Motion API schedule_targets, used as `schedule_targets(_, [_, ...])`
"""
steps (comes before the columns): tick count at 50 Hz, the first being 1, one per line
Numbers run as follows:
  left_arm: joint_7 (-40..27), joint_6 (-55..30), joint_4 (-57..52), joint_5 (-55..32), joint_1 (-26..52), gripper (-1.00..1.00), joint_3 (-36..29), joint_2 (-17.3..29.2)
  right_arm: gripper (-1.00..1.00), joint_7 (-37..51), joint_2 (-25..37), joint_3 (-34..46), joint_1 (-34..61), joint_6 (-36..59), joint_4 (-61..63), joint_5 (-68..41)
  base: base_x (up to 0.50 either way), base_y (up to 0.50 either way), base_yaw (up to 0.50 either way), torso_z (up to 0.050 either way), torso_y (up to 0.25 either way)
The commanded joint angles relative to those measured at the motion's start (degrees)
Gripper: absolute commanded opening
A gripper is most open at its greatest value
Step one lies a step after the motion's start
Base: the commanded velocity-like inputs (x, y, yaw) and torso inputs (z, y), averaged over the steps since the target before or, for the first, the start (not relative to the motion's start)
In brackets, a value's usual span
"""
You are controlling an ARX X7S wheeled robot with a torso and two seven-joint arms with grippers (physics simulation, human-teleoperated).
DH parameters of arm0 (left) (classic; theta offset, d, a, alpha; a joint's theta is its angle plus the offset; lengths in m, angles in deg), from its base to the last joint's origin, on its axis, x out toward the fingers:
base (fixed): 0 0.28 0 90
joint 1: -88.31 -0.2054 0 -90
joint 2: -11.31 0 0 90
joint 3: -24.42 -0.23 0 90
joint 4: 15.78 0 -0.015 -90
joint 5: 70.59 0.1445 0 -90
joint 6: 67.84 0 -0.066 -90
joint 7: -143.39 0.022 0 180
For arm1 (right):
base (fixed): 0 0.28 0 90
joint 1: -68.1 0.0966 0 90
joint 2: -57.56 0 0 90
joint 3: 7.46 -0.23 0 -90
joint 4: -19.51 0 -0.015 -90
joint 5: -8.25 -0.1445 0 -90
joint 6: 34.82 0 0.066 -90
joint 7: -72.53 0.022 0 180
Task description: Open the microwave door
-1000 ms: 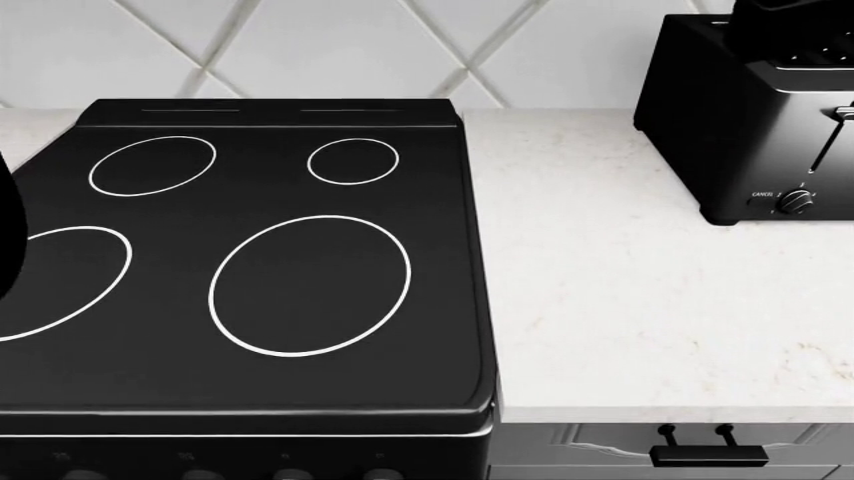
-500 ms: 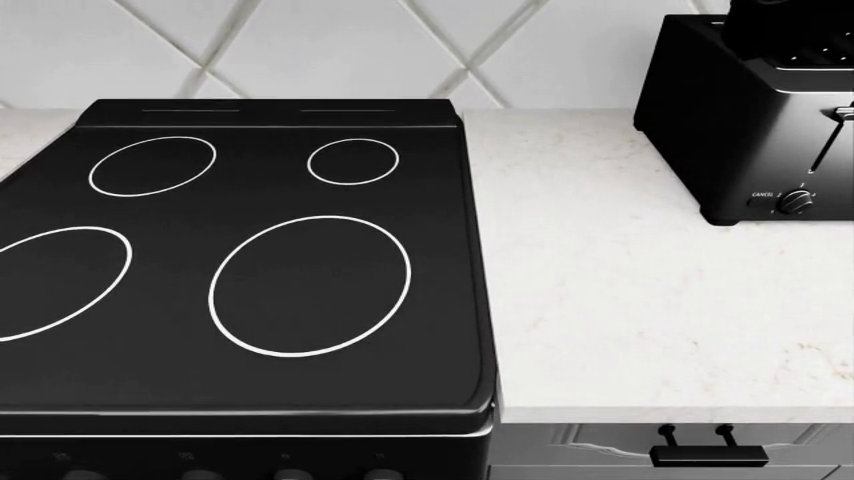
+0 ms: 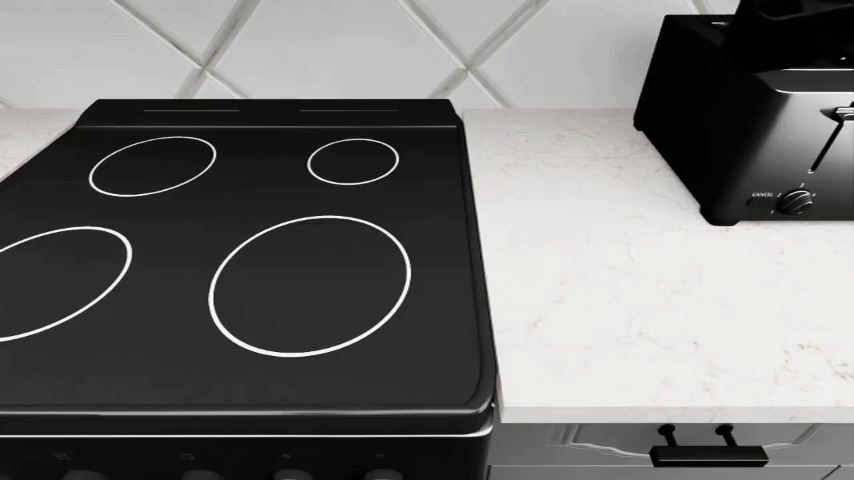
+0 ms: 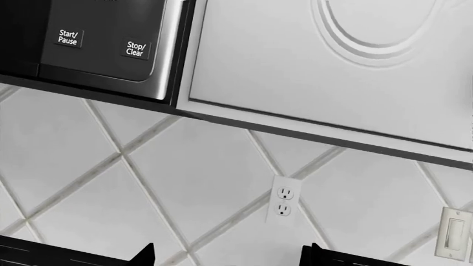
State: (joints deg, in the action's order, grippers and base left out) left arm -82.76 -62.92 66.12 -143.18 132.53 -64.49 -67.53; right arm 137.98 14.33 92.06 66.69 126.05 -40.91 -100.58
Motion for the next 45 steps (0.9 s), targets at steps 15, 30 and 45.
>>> schedule_targets(15, [13.7,14.2,21.4,2.2,0.2,1.0,-22.6,-10.7,1.0,-4.6,2.8,-9.4,-13.1,-5.3,4.3,2.8,0.0,0.0,0.0,0.0,0.0])
schedule_targets(30, [33.4,16.3,52.9,20.9,0.8,1.0,-23.4,-11.1,1.0,-7.5,3.2,-12.3,-18.3,-6.2,5.7,5.3,0.0,0.0,0.0,0.0,0.0])
schedule_targets(45, [47.2,15.4,61.4,44.2,0.8,1.0,-21.5,-11.2,1.0,-9.0,2.1,-11.6,-19.6,-6.3,5.4,7.9,0.0,0.0,0.0,0.0,0.0])
